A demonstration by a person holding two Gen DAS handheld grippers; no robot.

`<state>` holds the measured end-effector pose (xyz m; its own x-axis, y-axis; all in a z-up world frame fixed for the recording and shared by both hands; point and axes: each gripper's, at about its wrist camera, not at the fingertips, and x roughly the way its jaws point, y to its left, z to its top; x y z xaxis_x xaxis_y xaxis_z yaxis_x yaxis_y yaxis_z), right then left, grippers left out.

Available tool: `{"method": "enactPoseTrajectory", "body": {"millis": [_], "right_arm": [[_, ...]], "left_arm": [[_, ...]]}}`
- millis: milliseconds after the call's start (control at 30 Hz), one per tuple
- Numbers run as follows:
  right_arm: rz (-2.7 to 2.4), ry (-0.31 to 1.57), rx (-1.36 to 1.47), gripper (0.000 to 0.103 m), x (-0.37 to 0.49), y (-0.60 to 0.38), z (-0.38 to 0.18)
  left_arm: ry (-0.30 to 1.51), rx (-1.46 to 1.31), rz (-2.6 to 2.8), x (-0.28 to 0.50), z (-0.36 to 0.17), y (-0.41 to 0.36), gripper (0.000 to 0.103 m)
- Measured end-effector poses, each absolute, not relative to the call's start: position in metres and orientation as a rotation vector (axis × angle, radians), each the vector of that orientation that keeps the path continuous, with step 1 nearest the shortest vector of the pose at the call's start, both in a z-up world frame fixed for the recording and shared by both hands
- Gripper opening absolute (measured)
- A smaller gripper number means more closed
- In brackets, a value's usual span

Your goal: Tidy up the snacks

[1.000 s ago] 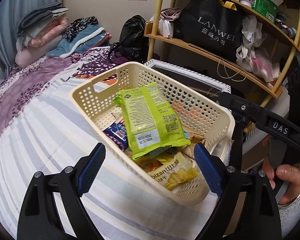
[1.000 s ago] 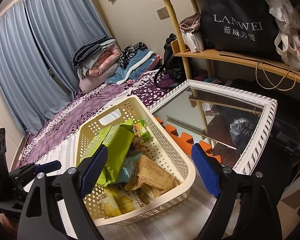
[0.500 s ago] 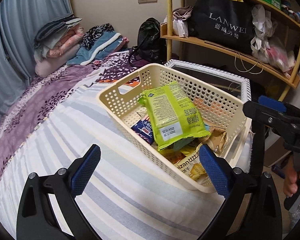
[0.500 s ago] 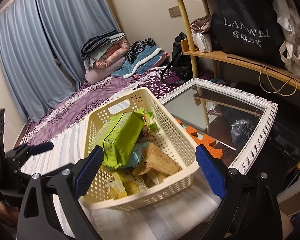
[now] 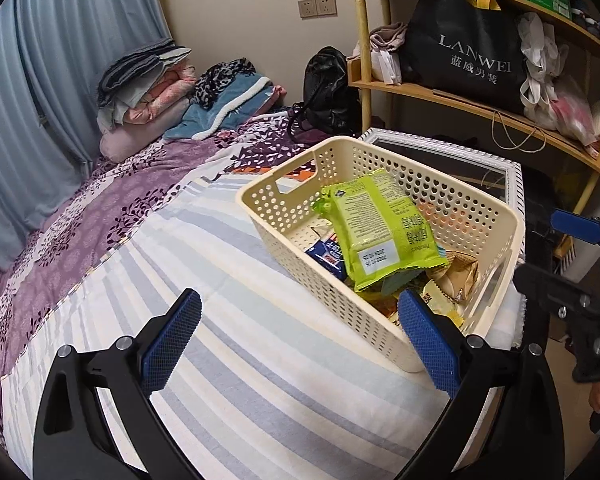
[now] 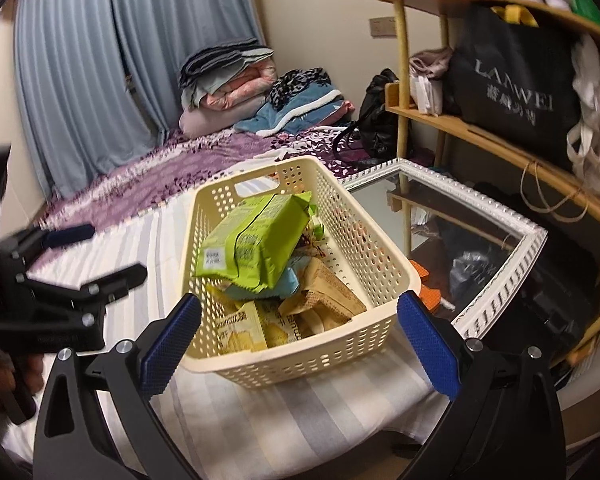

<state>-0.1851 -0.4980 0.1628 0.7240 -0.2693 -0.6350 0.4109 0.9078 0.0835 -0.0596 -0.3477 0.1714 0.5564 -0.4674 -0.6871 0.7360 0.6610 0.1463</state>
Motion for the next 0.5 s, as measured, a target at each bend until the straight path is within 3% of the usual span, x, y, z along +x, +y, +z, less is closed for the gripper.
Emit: {"method": "enactPoseTrajectory", "body": {"millis": [500], "right_arm": [[-0.465,0.686,0.08,0.098,-0.184,-0.469,0.171]], "left_arm": [[0.569,0.482,-0.665,-0.07,0.18,-0.331,0.1]]}}
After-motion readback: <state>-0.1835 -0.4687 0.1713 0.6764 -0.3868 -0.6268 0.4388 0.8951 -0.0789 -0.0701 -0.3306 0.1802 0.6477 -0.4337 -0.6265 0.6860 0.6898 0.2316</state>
